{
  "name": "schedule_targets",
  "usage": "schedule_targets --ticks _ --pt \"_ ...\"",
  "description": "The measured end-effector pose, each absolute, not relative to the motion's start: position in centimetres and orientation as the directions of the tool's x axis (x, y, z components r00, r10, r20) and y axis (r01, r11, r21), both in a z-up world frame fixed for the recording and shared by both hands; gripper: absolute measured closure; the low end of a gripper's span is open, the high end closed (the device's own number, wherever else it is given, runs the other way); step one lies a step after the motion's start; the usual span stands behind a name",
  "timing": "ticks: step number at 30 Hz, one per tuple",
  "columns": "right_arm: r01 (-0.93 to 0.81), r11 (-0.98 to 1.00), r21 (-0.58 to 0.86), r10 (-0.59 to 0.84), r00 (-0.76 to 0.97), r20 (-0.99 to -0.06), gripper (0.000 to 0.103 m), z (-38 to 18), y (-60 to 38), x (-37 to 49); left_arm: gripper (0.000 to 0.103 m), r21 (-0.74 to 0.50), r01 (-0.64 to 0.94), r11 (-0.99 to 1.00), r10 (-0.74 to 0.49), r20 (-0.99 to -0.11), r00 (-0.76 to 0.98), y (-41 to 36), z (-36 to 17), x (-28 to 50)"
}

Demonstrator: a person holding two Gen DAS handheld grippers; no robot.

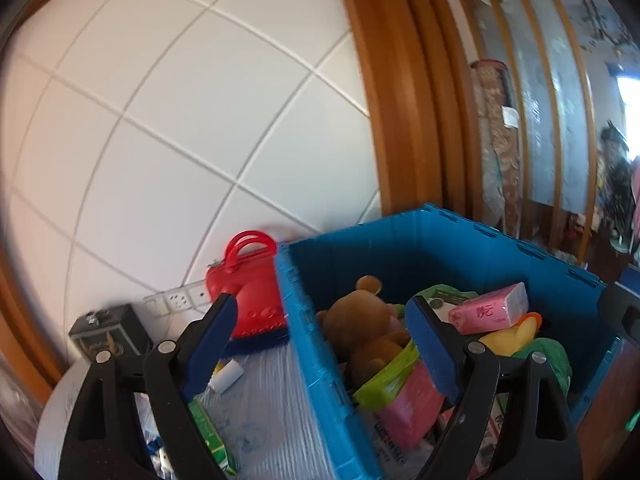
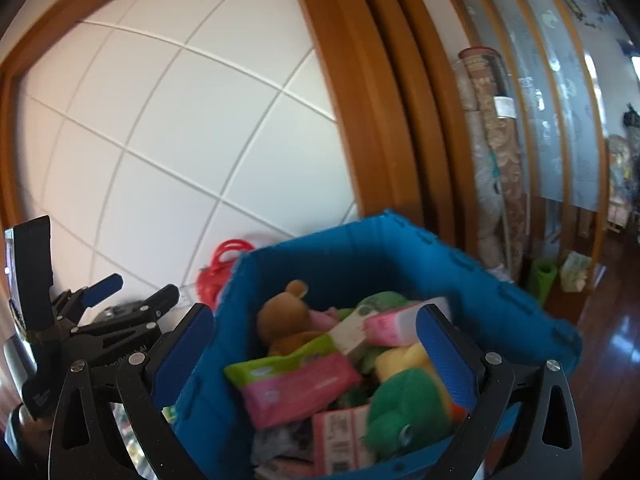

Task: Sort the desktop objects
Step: 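Carry both packs to the blue crate and release them inside, then return both tools to the table over the remaining items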

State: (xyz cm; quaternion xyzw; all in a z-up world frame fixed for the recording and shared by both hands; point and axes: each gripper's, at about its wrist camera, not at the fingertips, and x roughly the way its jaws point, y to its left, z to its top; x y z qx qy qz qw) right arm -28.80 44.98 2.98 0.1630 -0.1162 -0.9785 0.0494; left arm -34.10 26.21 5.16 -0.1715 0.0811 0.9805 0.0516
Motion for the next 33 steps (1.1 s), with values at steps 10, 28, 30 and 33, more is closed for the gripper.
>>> schedule_targets --ticks 10,28,30,33 --pt "0.295 -0.931 0.214 -0.351 -0.885 -0.306 0.0 1.8 36.3 -28.3 0.017 0.091 -0.003 -0.996 -0.03 -0.358 -0.933 16.2 1.0 -29.2" --pt "0.498 -0.844 0.201 -0.52 -0.664 -0.537 0.0 -8.1 11.3 -38.2 0.017 0.217 0.163 -0.962 -0.258 -0.543 -0.799 -12.0 -12.4 -24.9" --pt "0.481 -0.851 0.21 -0.504 -0.636 -0.584 0.0 -10.2 9.9 -39.8 0.017 0.205 0.129 -0.97 -0.227 -0.588 -0.776 -13.1 -14.5 -25.2" --pt "0.48 -0.847 0.228 -0.502 -0.581 -0.64 0.0 -12.7 8.2 -41.9 0.017 0.13 0.03 -0.991 -0.111 -0.675 -0.73 -13.7 -18.8 -26.9"
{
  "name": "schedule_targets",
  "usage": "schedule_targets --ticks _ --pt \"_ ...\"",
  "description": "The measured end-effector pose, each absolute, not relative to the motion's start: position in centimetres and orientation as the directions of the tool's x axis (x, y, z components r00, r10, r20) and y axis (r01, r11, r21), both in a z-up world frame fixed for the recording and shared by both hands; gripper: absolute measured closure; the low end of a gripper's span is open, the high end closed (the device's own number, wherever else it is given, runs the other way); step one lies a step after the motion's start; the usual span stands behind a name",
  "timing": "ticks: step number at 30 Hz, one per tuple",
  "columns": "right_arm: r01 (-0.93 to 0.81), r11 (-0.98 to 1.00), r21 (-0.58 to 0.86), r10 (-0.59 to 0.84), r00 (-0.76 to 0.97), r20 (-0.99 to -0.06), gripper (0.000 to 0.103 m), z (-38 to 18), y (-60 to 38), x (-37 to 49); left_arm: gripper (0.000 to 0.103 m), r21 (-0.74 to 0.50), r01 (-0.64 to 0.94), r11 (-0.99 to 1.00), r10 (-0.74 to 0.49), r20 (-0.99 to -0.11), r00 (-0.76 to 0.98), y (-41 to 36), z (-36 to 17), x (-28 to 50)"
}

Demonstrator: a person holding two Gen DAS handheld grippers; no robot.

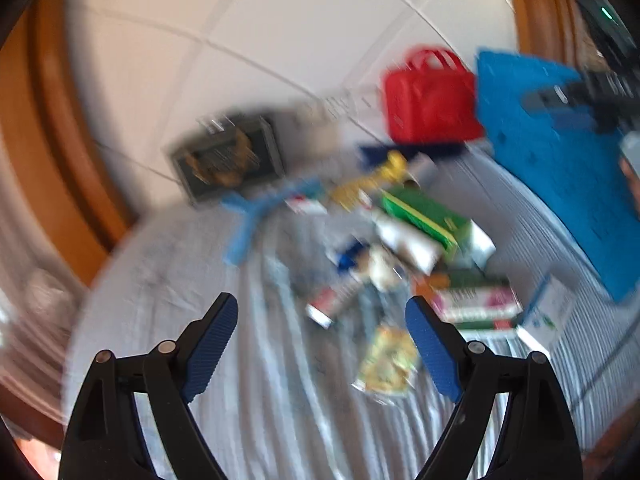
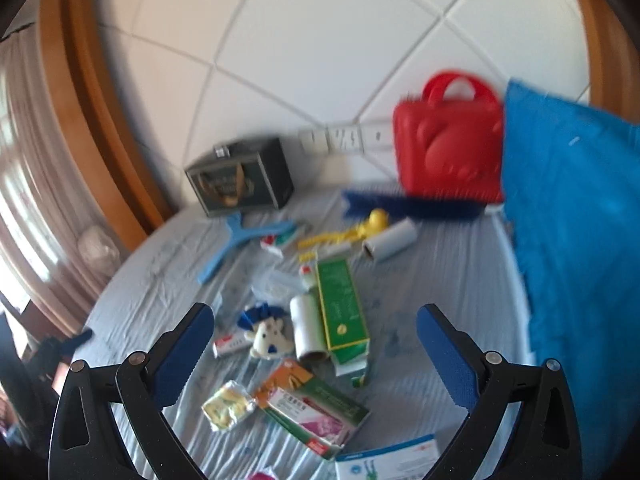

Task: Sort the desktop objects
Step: 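Return both tools to the table over the remaining items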

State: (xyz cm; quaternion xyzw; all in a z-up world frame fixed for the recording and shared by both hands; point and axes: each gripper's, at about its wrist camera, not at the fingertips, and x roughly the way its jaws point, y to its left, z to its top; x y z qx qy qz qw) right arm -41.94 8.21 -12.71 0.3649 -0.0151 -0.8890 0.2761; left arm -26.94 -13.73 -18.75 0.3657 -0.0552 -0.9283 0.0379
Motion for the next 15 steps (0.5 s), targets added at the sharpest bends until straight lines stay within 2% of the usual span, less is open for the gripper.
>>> schedule_targets --ticks 5,10,13,15 --pt "0.548 -0.816 0.184 -0.514 -0.541 -0.666 0.0 -14.4 5.8 -44.7 0.017 0.03 -0.11 -0.993 0.045 -0.781 -0.623 -12.2 -25.8 -30.4" --pt "0.57 -0.807 0.154 -0.492 -0.506 -0.708 0.0 -17.3 4.1 -48.4 0.017 -0.021 -0.164 -0.986 0.111 -0.822 -0.559 -11.4 -30.5 -32.3" --pt "0.544 -0.819 0.183 -0.481 -0.478 -0.735 0.001 -19.4 3.7 -51.0 0.034 -0.036 -0.187 -0.982 0.127 -0.855 -0.504 -11.5 -32.6 -32.9" --pt "0.53 -0.83 0.173 -0.456 -0.465 -0.759 0.001 -21.1 3.4 -52.4 0.041 -0.015 -0.222 -0.975 0.134 -0.836 -0.532 -11.2 -32.5 -32.3"
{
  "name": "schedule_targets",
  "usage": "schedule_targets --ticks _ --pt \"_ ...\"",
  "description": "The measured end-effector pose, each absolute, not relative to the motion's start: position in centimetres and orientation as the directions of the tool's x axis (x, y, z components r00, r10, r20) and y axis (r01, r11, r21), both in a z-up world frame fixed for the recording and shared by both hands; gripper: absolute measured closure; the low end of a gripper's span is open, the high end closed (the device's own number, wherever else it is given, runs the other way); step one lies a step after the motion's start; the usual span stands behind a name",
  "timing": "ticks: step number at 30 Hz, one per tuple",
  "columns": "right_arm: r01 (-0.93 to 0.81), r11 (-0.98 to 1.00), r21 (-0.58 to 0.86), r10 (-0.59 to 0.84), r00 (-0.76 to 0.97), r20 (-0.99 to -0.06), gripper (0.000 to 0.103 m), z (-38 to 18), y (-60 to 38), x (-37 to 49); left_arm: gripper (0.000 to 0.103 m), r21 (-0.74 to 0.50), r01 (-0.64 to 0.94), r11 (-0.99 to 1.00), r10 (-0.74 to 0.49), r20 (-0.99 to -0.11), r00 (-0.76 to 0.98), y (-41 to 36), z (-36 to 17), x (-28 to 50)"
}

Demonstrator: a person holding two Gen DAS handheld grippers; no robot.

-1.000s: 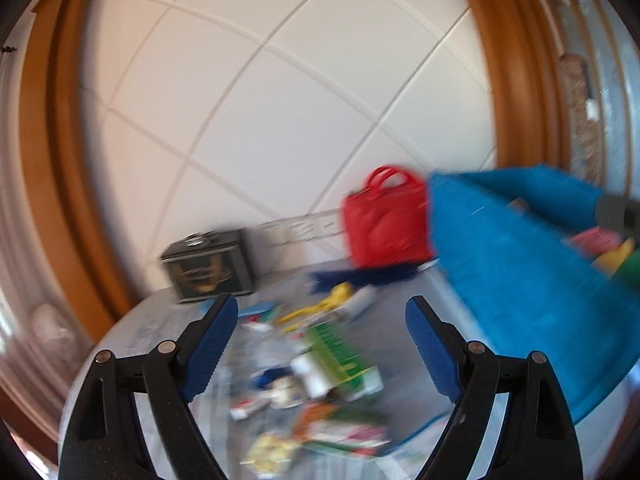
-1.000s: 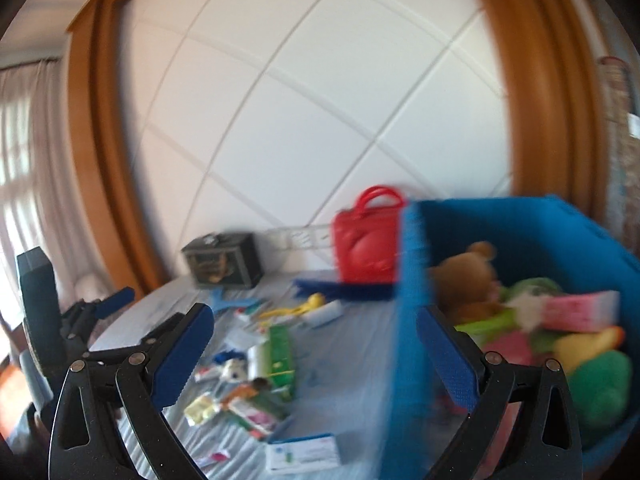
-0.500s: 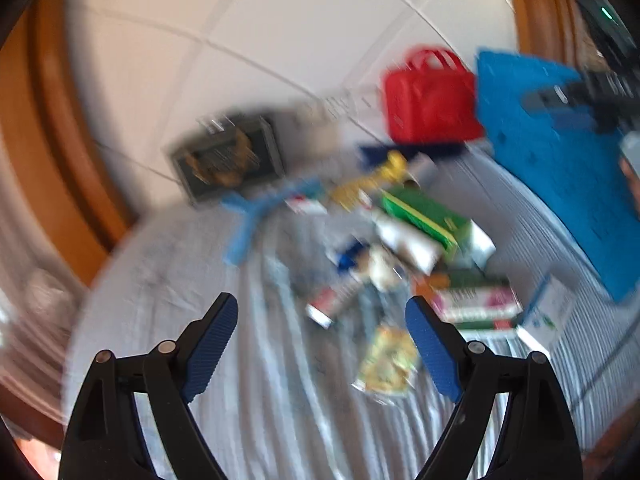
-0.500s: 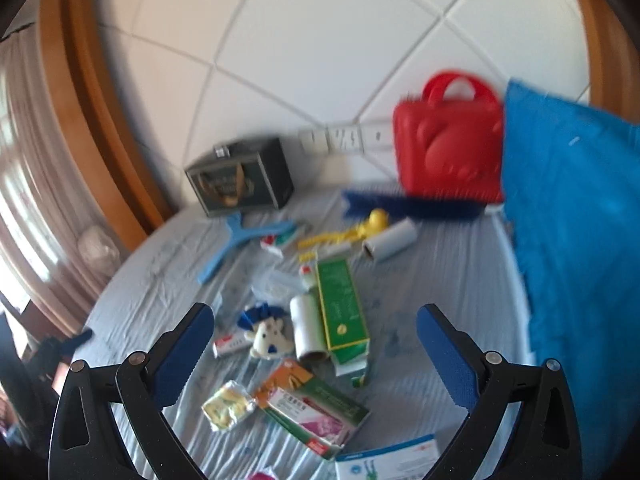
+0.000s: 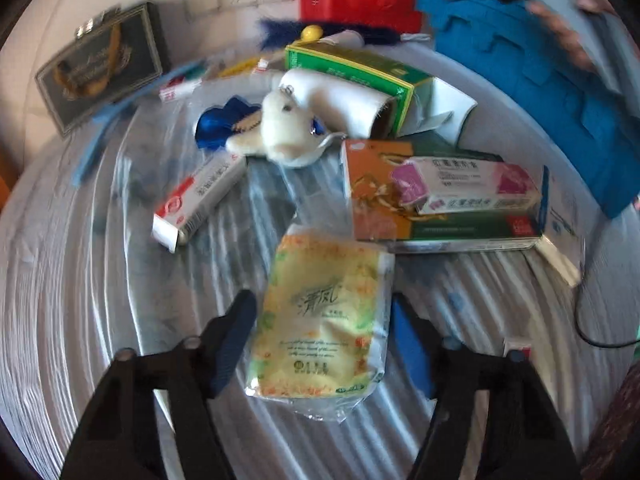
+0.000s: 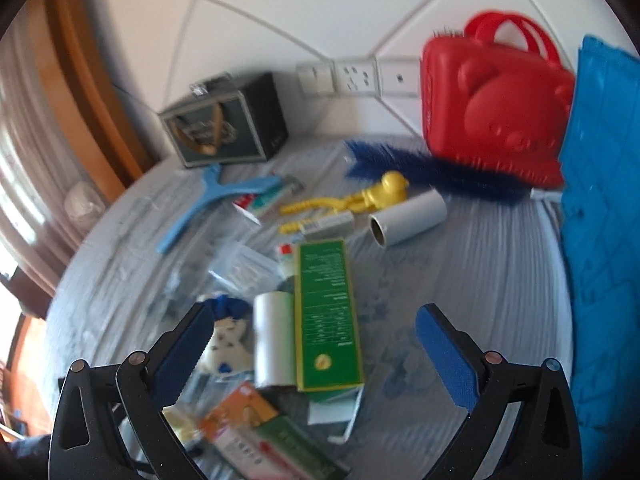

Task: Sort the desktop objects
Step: 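Return both tools to the table over the remaining items, then grasp the yellow packet with the left tool while the right tool grasps the green box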

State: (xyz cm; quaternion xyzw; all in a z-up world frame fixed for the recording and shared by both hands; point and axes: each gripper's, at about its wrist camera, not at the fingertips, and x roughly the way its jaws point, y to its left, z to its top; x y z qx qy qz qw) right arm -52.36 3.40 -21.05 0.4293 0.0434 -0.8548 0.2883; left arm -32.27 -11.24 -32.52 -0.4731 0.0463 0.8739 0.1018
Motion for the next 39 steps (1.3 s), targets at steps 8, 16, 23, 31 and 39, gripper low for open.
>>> schedule_targets --ticks 8,16,23,31,39 --pt "0.492 -0.862 0.121 -0.346 -0.396 -0.851 0.011 -26.9 1.8 -57.0 0.048 -0.021 -0.242 -0.97 0.151 -0.833 -0.533 -11.2 -32.6 -32.4" --pt "0.51 -0.852 0.122 -0.314 -0.31 -0.897 0.021 -29.9 -1.5 -60.0 0.048 -0.024 -0.236 -0.971 0.15 -0.833 -0.532 -11.3 -32.4 -32.4" --pt "0.548 -0.835 0.045 -0.231 -0.277 -0.933 0.035 -31.4 -3.1 -59.6 0.048 -0.026 -0.232 -0.972 0.148 -0.835 -0.53 -11.2 -32.3 -32.4" --pt "0.513 -0.858 0.028 -0.234 -0.341 -0.911 0.052 -30.8 0.1 -57.2 0.069 -0.014 -0.224 -0.974 0.136 -0.832 -0.538 -11.3 -32.1 -32.1" --pt "0.498 -0.867 0.024 -0.313 -0.505 -0.804 0.052 -21.9 3.9 -52.3 0.076 0.024 -0.206 -0.978 0.102 -0.81 -0.577 -11.1 -29.9 -30.8"
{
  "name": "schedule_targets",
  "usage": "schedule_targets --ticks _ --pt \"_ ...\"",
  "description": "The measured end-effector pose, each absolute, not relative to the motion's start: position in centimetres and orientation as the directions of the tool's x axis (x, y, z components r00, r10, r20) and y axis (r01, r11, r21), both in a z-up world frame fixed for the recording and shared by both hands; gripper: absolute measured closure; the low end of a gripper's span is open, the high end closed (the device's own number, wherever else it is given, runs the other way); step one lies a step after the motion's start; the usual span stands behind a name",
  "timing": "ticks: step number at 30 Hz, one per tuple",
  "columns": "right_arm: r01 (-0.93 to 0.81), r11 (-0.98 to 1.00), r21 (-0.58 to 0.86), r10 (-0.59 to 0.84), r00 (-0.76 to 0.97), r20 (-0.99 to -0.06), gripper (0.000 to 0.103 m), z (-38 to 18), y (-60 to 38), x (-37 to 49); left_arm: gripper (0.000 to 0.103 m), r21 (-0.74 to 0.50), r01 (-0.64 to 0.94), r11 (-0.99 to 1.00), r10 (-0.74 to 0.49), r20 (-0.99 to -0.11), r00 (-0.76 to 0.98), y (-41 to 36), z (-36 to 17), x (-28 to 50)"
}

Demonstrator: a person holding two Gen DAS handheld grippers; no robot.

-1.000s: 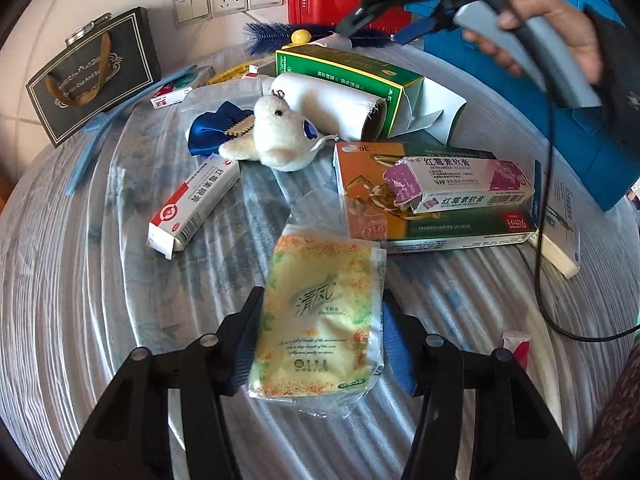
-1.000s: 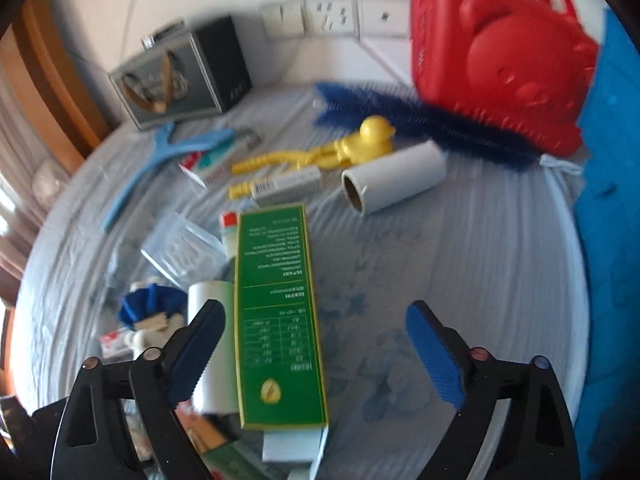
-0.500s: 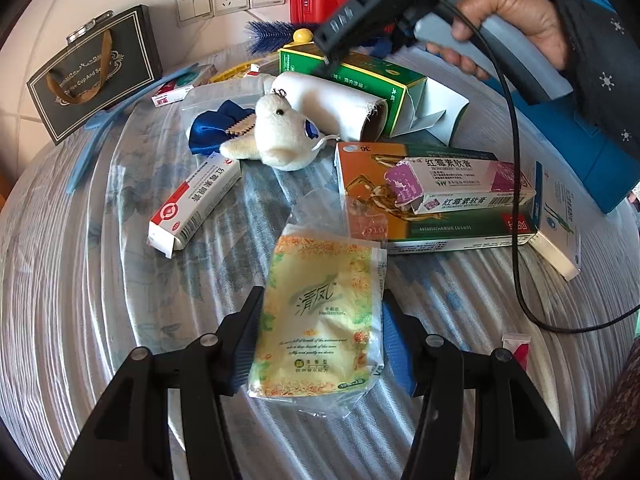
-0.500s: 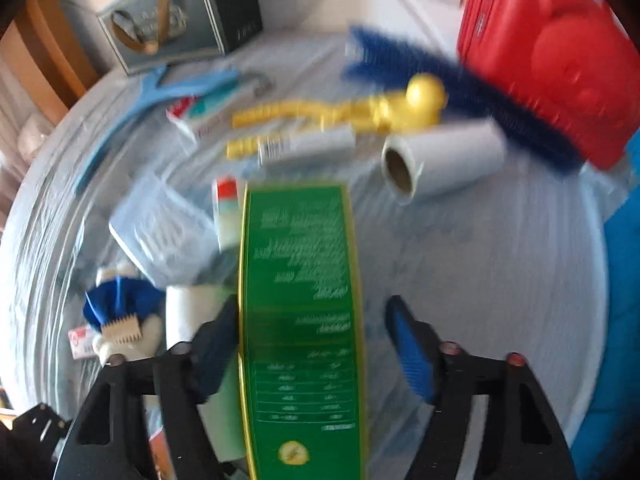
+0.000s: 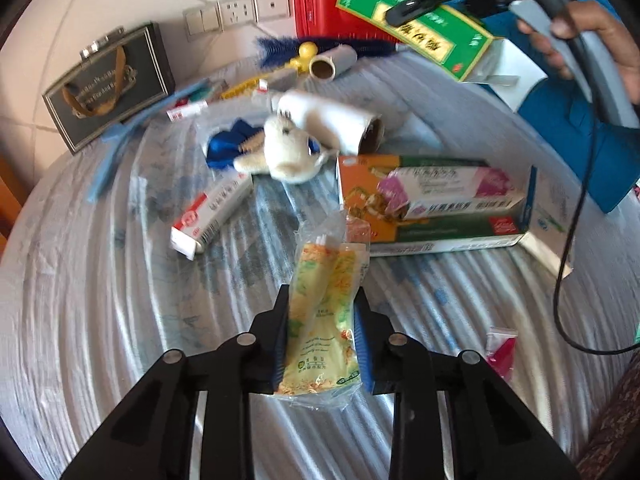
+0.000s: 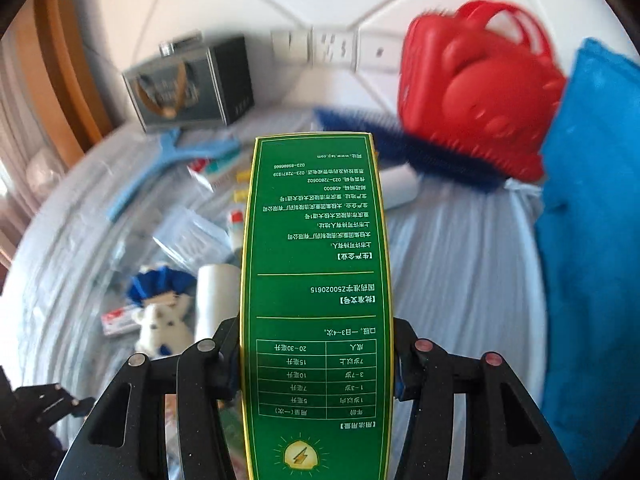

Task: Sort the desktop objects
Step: 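Grasp the yellow packet with the left tool while the right tool grasps the green box, then carry the yellow packet and green box into the blue crate and release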

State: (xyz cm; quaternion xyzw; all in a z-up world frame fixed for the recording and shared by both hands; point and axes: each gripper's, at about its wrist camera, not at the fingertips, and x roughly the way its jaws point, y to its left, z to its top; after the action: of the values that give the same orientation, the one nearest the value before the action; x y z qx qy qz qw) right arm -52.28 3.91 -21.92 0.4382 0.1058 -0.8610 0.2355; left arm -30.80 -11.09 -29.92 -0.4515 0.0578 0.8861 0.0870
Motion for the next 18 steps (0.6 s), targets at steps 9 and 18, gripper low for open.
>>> schedule_targets --ticks 9,18 --pt "0.471 -0.879 0.078 -0.388 -0.609 -0.692 0.052 -13.2 7.6 -45.1 0.076 0.097 -0.25 -0.963 0.109 -0.709 -0.696 -9.5 -21.9 -27.7" --pt "0.387 -0.918 0.09 -0.366 -0.737 -0.568 0.052 -6.1 11.9 -37.3 0.076 0.132 -0.372 -0.919 0.253 -0.527 -0.811 -3.8 -9.5 -28.1"
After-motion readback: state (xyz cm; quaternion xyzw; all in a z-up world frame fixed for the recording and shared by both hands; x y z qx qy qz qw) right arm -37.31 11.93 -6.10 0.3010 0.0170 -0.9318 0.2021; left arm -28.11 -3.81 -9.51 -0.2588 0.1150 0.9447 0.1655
